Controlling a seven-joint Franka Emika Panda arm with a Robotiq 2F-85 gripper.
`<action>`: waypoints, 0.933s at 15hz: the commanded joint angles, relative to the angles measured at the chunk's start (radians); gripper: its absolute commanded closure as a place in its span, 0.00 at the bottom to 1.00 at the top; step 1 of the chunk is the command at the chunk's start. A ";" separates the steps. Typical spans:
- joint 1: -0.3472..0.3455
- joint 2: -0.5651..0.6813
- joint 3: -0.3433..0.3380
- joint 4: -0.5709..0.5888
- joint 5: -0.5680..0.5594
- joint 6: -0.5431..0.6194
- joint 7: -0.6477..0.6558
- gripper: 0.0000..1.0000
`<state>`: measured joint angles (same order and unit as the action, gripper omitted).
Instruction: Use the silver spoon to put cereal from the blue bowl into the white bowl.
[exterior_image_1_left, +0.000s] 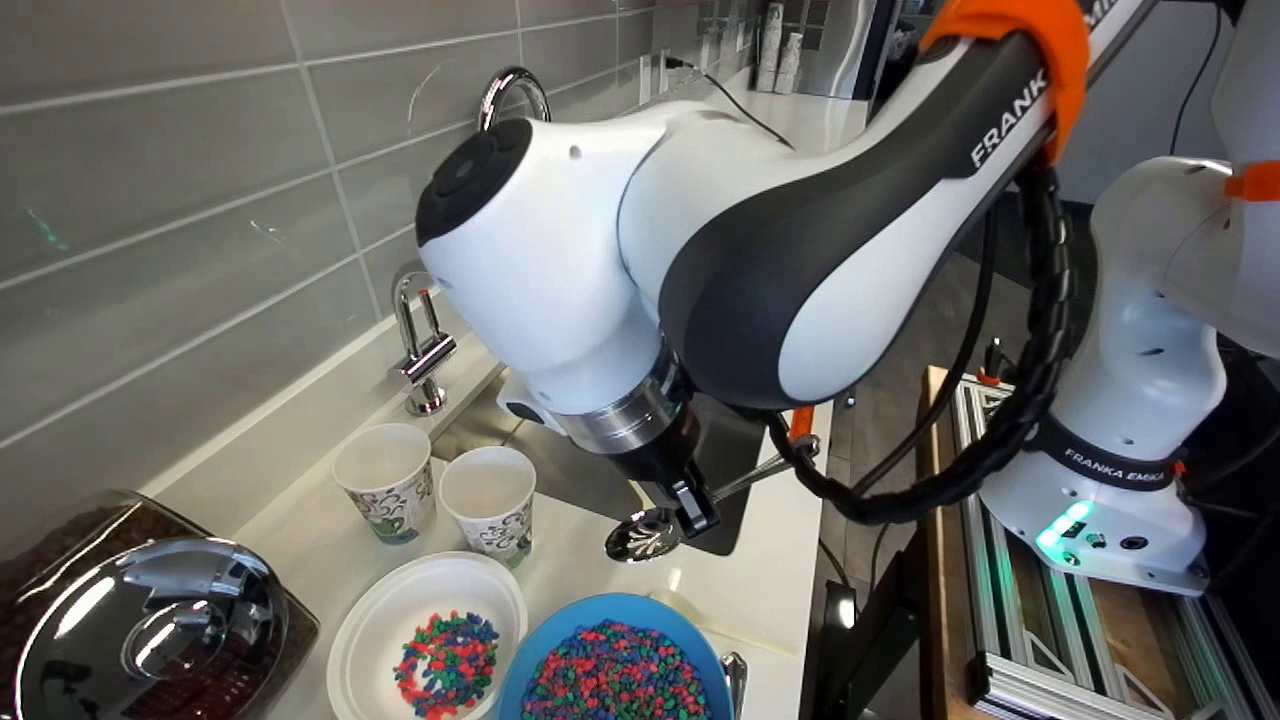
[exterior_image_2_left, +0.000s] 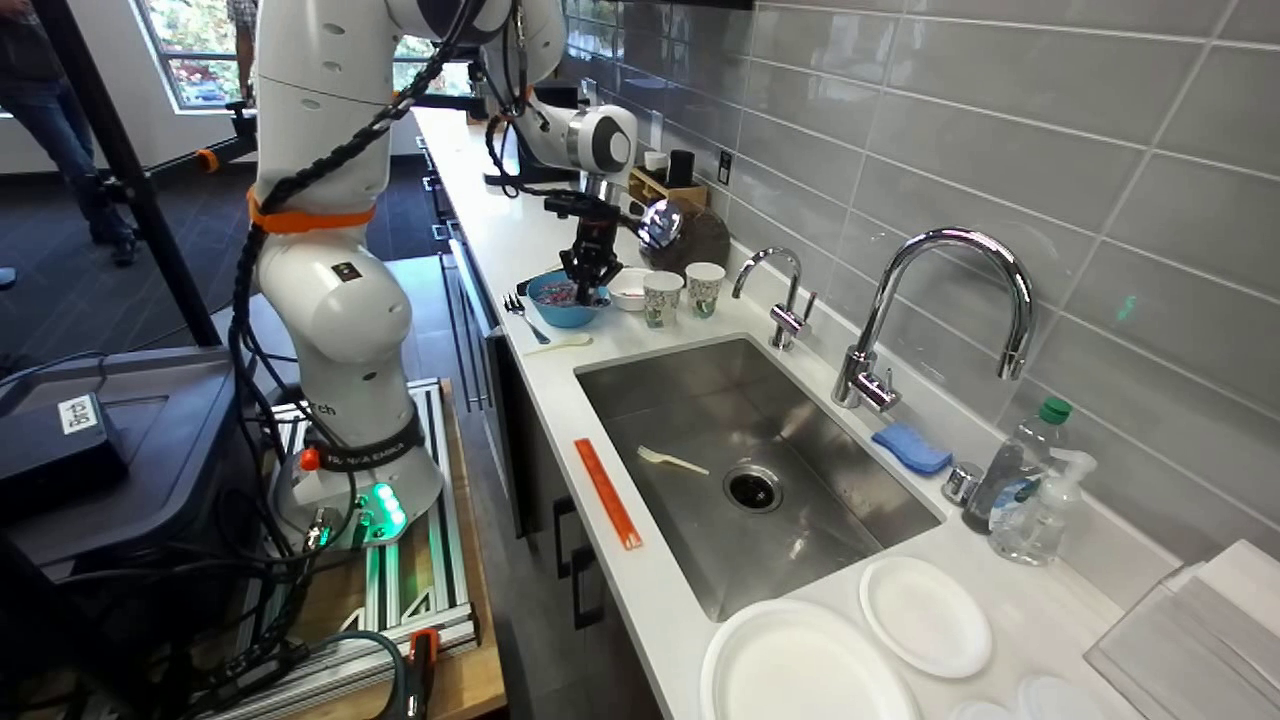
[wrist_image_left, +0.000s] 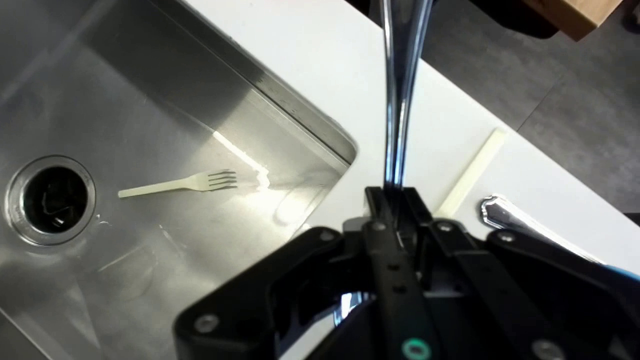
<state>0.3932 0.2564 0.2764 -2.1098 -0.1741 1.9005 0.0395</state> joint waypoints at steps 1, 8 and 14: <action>-0.009 0.075 0.027 0.095 0.021 -0.087 -0.086 0.97; 0.000 0.166 0.053 0.216 0.030 -0.192 -0.186 0.97; -0.005 0.250 0.061 0.333 0.086 -0.312 -0.273 0.97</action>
<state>0.3947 0.4432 0.3271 -1.8643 -0.1219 1.6772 -0.1895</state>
